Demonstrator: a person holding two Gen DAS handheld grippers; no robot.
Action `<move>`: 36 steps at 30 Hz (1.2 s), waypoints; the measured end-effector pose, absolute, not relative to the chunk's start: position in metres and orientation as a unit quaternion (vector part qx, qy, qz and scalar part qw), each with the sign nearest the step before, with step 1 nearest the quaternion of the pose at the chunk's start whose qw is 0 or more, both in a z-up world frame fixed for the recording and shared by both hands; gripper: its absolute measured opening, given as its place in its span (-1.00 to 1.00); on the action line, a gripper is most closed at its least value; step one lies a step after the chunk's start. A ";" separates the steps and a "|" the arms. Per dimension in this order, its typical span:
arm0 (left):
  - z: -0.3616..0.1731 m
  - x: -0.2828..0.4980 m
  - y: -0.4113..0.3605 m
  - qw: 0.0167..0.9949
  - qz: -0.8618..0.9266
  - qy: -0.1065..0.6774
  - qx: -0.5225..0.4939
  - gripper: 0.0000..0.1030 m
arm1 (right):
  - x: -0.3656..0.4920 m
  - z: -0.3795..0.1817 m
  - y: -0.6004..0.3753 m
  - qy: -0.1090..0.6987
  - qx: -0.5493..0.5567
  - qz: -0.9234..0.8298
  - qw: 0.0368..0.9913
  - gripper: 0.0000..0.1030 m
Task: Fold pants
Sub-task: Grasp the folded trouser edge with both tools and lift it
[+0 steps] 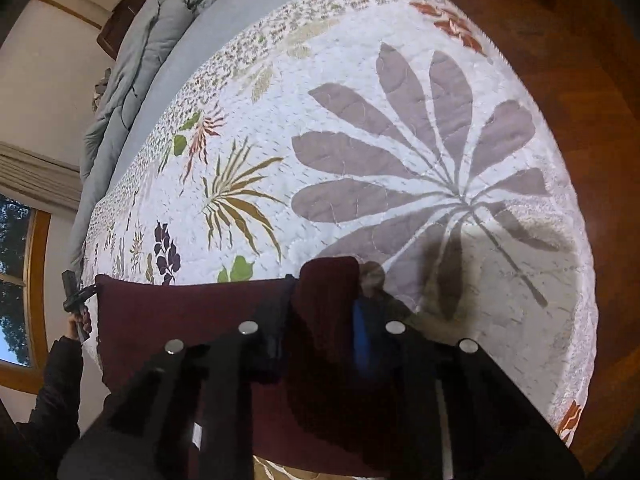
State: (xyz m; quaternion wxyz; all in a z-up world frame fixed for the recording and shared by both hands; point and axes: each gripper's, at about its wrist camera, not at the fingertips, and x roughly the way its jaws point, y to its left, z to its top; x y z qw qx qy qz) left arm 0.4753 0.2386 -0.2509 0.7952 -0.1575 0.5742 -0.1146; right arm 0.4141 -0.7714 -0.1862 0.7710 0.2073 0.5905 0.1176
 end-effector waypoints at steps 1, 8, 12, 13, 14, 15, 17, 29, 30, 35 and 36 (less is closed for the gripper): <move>-0.249 0.474 0.239 0.796 -0.112 0.573 -0.159 -0.54 | 0.413 -0.183 -0.772 0.587 0.207 0.115 0.774 -0.53; -0.223 0.463 0.238 0.812 -0.099 0.551 -0.163 -0.59 | 0.392 -0.142 -0.768 0.551 0.198 0.102 0.804 -0.53; -0.198 0.451 0.239 0.824 -0.105 0.531 -0.168 -0.60 | 0.375 -0.119 -0.766 0.538 0.192 0.096 0.815 -0.53; -0.192 0.447 0.238 0.827 -0.106 0.527 -0.167 -0.61 | 0.369 -0.111 -0.765 0.533 0.189 0.095 0.819 -0.53; -0.184 0.442 0.238 0.830 -0.109 0.520 -0.167 -0.61 | 0.364 -0.106 -0.763 0.530 0.185 0.094 0.822 -0.53; -0.177 0.438 0.238 0.833 -0.112 0.514 -0.169 -0.61 | 0.360 -0.100 -0.761 0.528 0.182 0.092 0.825 -0.53; -0.159 0.427 0.238 0.841 -0.119 0.500 -0.170 -0.61 | 0.348 -0.088 -0.761 0.522 0.178 0.088 0.830 -0.53; -0.091 0.337 0.240 0.867 -0.161 0.435 -0.184 -0.62 | 0.264 -0.060 -0.761 0.483 0.174 0.067 0.856 -0.52; -0.089 0.329 0.240 0.868 -0.163 0.431 -0.185 -0.62 | 0.256 -0.062 -0.762 0.481 0.175 0.065 0.857 -0.52; -0.088 0.274 0.237 0.877 -0.167 0.415 -0.173 -0.62 | 0.205 -0.073 -0.763 0.469 0.175 0.050 0.864 -0.47; -0.089 0.264 0.237 0.879 -0.166 0.414 -0.171 -0.62 | 0.192 -0.077 -0.762 0.465 0.173 0.044 0.867 -0.44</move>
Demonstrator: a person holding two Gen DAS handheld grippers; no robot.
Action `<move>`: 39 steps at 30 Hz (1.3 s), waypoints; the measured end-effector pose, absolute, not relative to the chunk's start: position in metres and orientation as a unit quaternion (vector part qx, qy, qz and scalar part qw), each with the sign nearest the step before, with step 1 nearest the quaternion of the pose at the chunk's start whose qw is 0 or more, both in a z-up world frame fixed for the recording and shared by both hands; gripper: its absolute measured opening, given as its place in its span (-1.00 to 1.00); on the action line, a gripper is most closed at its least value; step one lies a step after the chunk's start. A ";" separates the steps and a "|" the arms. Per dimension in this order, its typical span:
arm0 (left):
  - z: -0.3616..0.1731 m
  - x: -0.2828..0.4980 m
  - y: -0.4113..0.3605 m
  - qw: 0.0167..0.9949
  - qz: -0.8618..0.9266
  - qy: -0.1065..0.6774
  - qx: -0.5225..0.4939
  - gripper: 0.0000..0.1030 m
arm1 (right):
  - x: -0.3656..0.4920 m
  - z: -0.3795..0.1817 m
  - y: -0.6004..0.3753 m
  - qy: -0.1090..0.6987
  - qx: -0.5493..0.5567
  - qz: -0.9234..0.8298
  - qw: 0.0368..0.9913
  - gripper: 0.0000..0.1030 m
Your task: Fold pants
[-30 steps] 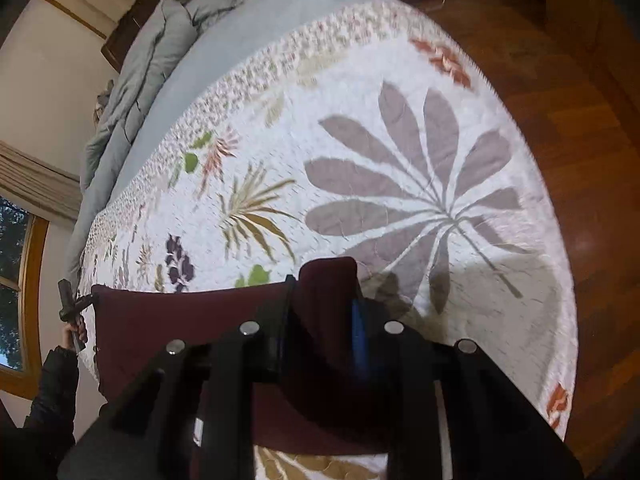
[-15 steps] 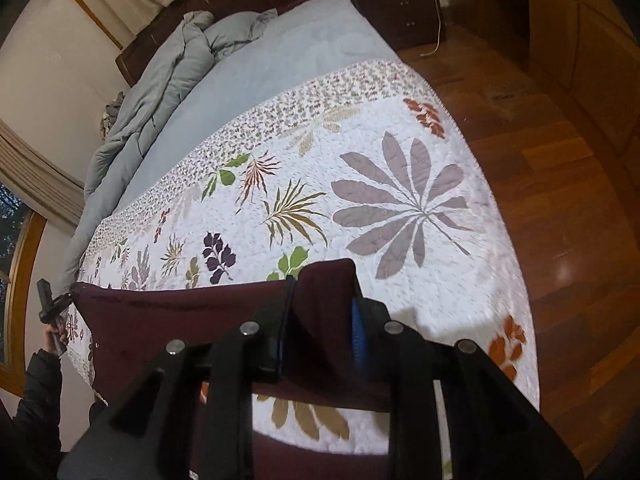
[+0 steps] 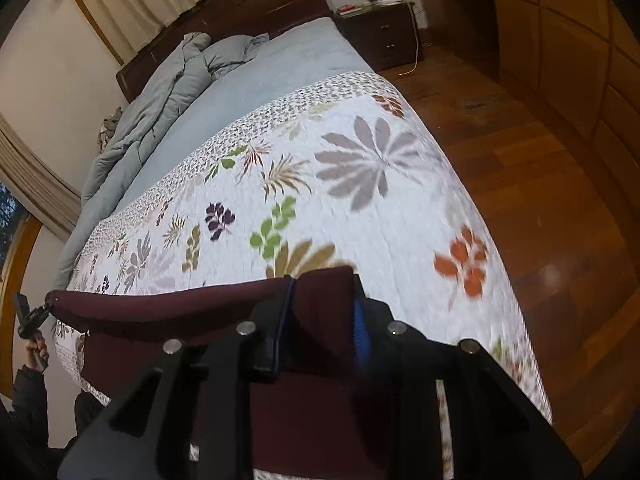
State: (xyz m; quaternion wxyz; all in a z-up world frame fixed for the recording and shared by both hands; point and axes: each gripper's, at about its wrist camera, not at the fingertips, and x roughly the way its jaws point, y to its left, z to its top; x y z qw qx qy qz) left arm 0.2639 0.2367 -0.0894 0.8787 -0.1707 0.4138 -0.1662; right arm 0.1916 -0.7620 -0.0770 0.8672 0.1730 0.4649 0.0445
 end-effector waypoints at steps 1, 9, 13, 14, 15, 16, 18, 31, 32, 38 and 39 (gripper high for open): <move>-0.091 0.256 0.237 0.880 -0.165 0.413 -0.170 -0.62 | 0.184 -0.079 -0.762 0.463 0.177 0.045 0.868 -0.44; -0.122 0.178 0.239 0.876 -0.157 0.427 -0.161 -0.62 | 0.119 -0.096 -0.749 0.448 0.172 0.025 0.877 -0.34; -0.147 0.157 0.234 0.864 -0.153 0.457 -0.147 -0.61 | 0.093 -0.117 -0.742 0.456 0.164 0.005 0.875 -0.26; -0.158 0.152 0.231 0.858 -0.148 0.472 -0.139 -0.58 | 0.087 -0.123 -0.741 0.456 0.162 -0.006 0.875 -0.24; -0.166 0.150 0.229 0.853 -0.141 0.484 -0.133 -0.53 | 0.081 -0.129 -0.740 0.458 0.161 -0.016 0.874 -0.15; -0.176 0.149 0.227 0.848 -0.125 0.501 -0.119 -0.47 | 0.077 -0.134 -0.741 0.461 0.166 -0.022 0.871 -0.08; -0.189 0.143 0.230 0.840 -0.092 0.524 -0.105 0.08 | 0.069 -0.145 -0.741 0.472 0.179 -0.032 0.862 0.29; -0.149 0.087 0.249 0.856 -0.089 0.428 -0.277 0.76 | 0.001 -0.178 -0.712 0.417 0.414 -0.002 0.809 0.48; -0.153 0.094 0.244 0.846 -0.106 0.424 -0.307 0.77 | 0.002 -0.180 -0.708 0.413 0.431 0.006 0.803 0.51; -0.196 0.133 0.222 0.796 -0.092 0.482 -0.353 0.77 | 0.007 -0.184 -0.710 0.374 0.522 0.008 0.766 0.61; -0.197 0.135 0.222 0.791 -0.098 0.479 -0.369 0.77 | 0.008 -0.183 -0.713 0.370 0.528 0.005 0.764 0.61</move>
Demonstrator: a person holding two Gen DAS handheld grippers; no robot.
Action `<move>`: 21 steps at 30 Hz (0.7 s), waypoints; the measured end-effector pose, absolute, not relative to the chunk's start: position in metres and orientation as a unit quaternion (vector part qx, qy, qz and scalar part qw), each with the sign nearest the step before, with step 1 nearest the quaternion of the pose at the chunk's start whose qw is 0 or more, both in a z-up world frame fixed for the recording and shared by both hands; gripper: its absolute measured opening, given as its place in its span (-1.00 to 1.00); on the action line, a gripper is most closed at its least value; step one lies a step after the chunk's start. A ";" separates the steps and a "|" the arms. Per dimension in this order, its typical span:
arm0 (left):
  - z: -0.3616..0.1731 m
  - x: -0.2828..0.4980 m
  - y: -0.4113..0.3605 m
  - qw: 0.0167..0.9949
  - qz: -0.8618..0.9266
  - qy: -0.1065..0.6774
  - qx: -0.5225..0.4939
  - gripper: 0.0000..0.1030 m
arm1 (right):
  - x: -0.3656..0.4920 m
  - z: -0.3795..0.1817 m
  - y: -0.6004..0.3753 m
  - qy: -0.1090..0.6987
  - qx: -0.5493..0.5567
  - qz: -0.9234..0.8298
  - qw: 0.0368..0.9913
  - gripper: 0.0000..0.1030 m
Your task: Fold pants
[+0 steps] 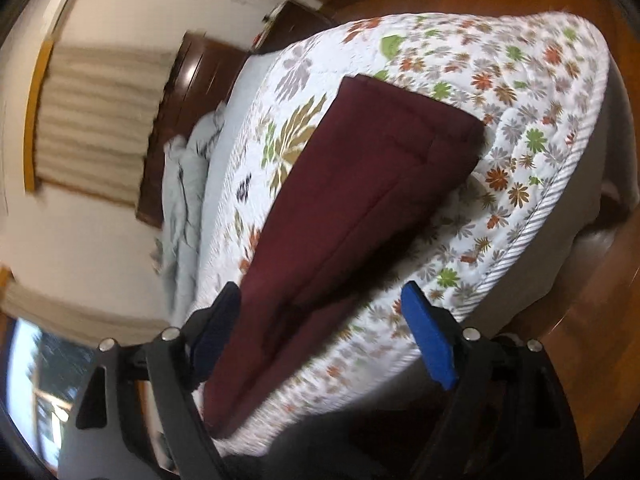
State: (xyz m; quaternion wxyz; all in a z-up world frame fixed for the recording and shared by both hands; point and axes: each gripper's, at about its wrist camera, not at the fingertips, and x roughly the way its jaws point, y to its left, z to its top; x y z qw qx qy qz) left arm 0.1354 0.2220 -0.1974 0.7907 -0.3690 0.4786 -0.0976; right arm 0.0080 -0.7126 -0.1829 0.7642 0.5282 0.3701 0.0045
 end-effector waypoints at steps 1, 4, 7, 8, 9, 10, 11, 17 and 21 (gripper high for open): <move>-0.197 0.137 0.222 0.785 -0.102 0.474 -0.387 0.77 | 0.009 -0.180 -0.717 0.365 0.531 0.000 0.765 0.61; -0.202 0.139 0.221 0.766 -0.104 0.483 -0.412 0.77 | 0.010 -0.171 -0.723 0.360 0.525 -0.007 0.772 0.63; -0.217 0.129 0.225 0.713 -0.090 0.504 -0.479 0.76 | 0.011 -0.169 -0.722 0.356 0.519 -0.002 0.777 0.65; -0.215 0.123 0.222 0.708 -0.099 0.501 -0.487 0.76 | 0.010 -0.171 -0.719 0.357 0.519 0.001 0.777 0.65; -0.209 0.119 0.217 0.715 -0.111 0.493 -0.482 0.77 | 0.011 -0.175 -0.715 0.360 0.519 0.005 0.775 0.65; -0.202 0.118 0.212 0.728 -0.119 0.485 -0.470 0.77 | 0.012 -0.179 -0.712 0.363 0.519 0.007 0.774 0.65; -0.199 0.120 0.210 0.735 -0.119 0.480 -0.463 0.77 | 0.013 -0.184 -0.709 0.368 0.518 0.009 0.772 0.66; -0.214 0.150 0.215 0.752 -0.072 0.494 -0.431 0.75 | 0.019 -0.186 -0.693 0.368 0.514 0.025 0.774 0.67; -0.198 0.156 0.220 0.831 -0.082 0.408 -0.369 -0.35 | 0.023 -0.179 -0.686 0.379 0.488 0.030 0.786 0.67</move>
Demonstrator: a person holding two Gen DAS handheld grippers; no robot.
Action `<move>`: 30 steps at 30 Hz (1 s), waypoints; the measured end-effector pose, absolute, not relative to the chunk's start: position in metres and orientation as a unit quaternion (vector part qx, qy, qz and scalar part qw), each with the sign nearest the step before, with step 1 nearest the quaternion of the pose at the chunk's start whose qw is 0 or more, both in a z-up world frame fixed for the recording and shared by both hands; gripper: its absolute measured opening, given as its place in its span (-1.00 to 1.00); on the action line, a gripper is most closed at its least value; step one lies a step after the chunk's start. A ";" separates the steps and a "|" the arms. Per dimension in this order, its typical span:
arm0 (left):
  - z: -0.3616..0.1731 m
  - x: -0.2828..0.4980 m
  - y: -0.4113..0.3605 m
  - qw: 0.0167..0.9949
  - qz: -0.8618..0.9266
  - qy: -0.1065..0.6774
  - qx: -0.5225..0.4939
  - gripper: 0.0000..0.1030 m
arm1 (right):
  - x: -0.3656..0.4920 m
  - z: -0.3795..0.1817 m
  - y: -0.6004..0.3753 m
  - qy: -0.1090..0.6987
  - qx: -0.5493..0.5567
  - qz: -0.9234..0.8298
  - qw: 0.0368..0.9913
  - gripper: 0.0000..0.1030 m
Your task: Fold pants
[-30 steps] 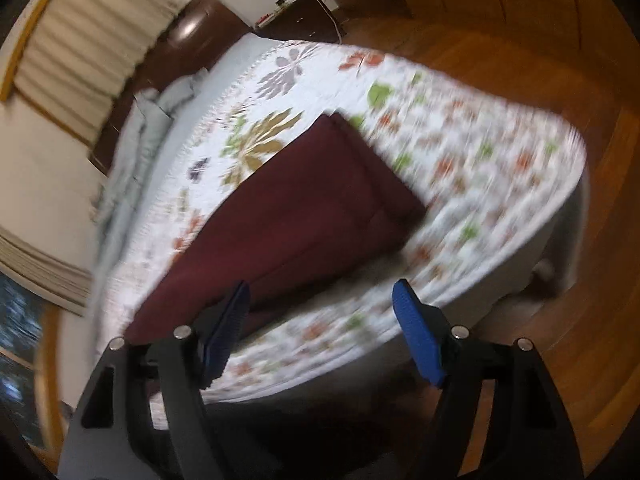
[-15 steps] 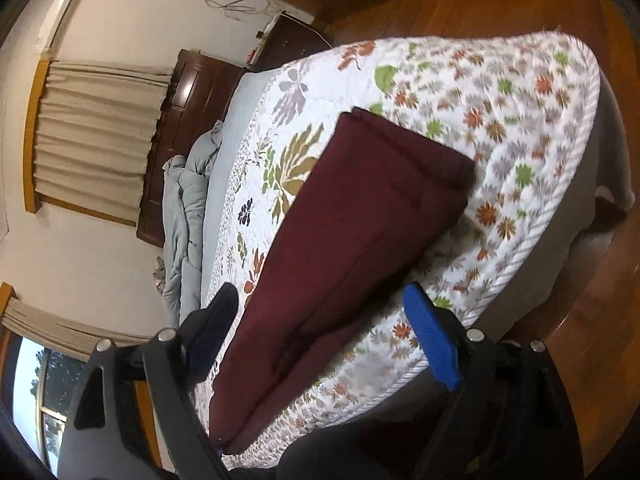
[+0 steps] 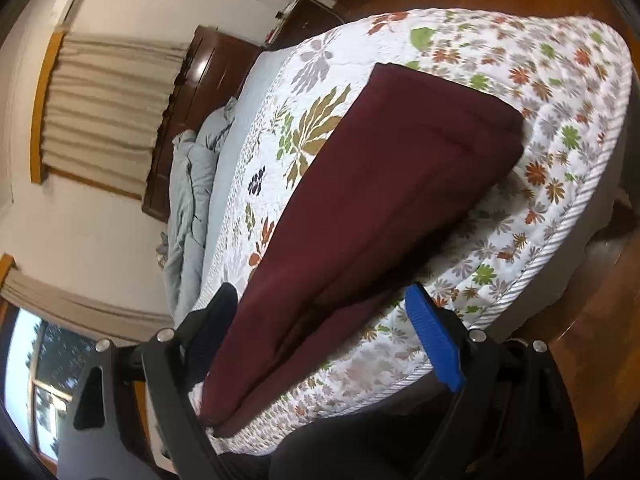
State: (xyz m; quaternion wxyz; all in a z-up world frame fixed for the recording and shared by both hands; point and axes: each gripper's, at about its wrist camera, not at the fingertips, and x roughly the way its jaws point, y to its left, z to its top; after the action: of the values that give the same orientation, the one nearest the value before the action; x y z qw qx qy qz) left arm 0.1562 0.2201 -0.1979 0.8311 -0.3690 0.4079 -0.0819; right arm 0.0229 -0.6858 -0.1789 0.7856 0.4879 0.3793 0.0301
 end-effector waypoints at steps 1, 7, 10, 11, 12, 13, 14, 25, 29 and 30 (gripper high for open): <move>-0.198 0.156 0.220 0.842 -0.089 0.397 -0.355 -0.44 | 0.023 -0.179 -0.685 0.379 0.485 0.030 0.787 0.67; -0.217 0.143 0.230 0.816 -0.100 0.406 -0.400 -0.59 | 0.019 -0.181 -0.695 0.373 0.491 0.009 0.787 0.67; -0.217 0.137 0.233 0.815 -0.086 0.413 -0.397 -0.59 | 0.014 -0.185 -0.707 0.357 0.519 -0.018 0.776 0.67; -0.222 0.134 0.236 0.809 -0.081 0.419 -0.405 -0.59 | 0.012 -0.186 -0.711 0.349 0.531 -0.022 0.772 0.67; -0.224 0.134 0.237 0.803 -0.079 0.422 -0.413 -0.58 | 0.012 -0.188 -0.715 0.340 0.546 -0.023 0.766 0.67; -0.226 0.134 0.238 0.801 -0.078 0.423 -0.416 -0.58 | 0.012 -0.190 -0.718 0.335 0.554 -0.024 0.762 0.67; -0.227 0.134 0.238 0.800 -0.078 0.424 -0.417 -0.58 | 0.013 -0.192 -0.720 0.330 0.563 -0.023 0.758 0.67; -0.224 0.142 0.240 0.790 -0.077 0.425 -0.435 -0.64 | 0.035 -0.195 -0.736 0.339 0.553 -0.062 0.759 -0.55; -0.210 0.143 0.249 0.770 -0.086 0.412 -0.479 -0.71 | 0.066 -0.156 -0.740 0.333 0.505 -0.039 0.795 -0.82; -0.204 0.142 0.252 0.767 -0.093 0.406 -0.488 -0.72 | 0.070 -0.145 -0.739 0.324 0.496 -0.030 0.805 -0.82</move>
State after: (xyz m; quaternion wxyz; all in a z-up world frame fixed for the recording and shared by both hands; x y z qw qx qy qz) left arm 0.1419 0.2518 -0.2036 0.7666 -0.4885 0.4064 -0.0926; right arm 0.0699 -0.7388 -0.1451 0.8052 0.4955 0.3244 -0.0301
